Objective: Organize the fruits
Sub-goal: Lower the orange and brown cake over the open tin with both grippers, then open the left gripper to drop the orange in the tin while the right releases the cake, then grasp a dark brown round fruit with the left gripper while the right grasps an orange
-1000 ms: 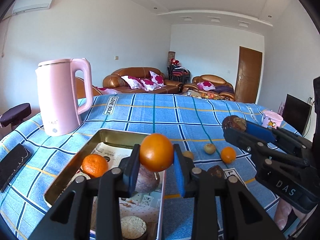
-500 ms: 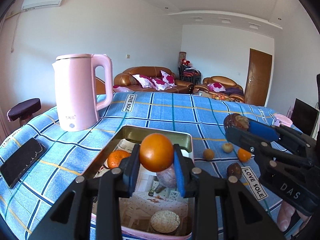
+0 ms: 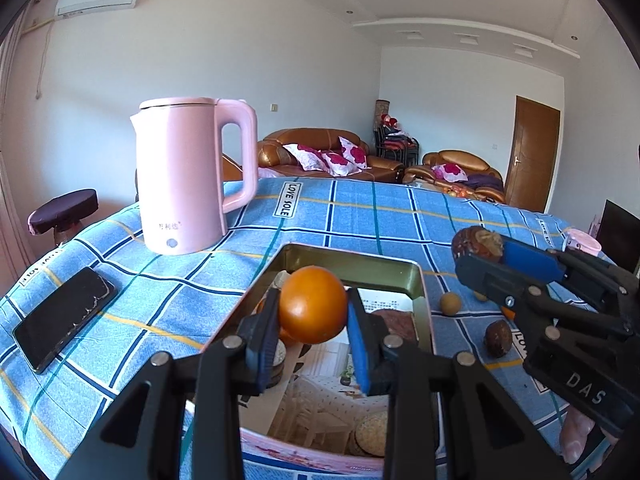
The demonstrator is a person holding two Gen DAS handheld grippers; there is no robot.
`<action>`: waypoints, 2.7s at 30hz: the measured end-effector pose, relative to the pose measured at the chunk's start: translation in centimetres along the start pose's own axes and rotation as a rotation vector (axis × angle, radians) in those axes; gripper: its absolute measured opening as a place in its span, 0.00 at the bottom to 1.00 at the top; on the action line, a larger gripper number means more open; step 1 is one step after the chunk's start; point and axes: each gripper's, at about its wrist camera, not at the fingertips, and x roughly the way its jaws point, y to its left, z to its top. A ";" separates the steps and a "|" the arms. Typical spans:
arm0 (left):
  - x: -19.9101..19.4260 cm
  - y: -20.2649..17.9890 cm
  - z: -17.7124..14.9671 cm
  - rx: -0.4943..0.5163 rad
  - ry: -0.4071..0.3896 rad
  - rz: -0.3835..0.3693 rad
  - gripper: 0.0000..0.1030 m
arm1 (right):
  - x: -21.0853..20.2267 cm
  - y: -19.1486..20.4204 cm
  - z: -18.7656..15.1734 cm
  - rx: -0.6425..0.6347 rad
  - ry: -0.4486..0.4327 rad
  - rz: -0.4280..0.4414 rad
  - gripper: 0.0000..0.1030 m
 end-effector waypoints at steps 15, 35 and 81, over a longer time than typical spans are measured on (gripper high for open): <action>0.0 2.0 -0.3 -0.004 0.013 0.032 0.32 | 2.2 2.0 0.0 -0.023 0.034 0.052 0.38; 0.5 2.8 -0.9 0.029 0.062 0.051 0.32 | 4.4 3.4 -0.7 -0.040 0.093 0.091 0.38; 0.1 -7.4 0.3 0.127 0.037 -0.109 0.76 | -2.5 -7.9 -4.1 0.139 0.145 -0.150 0.52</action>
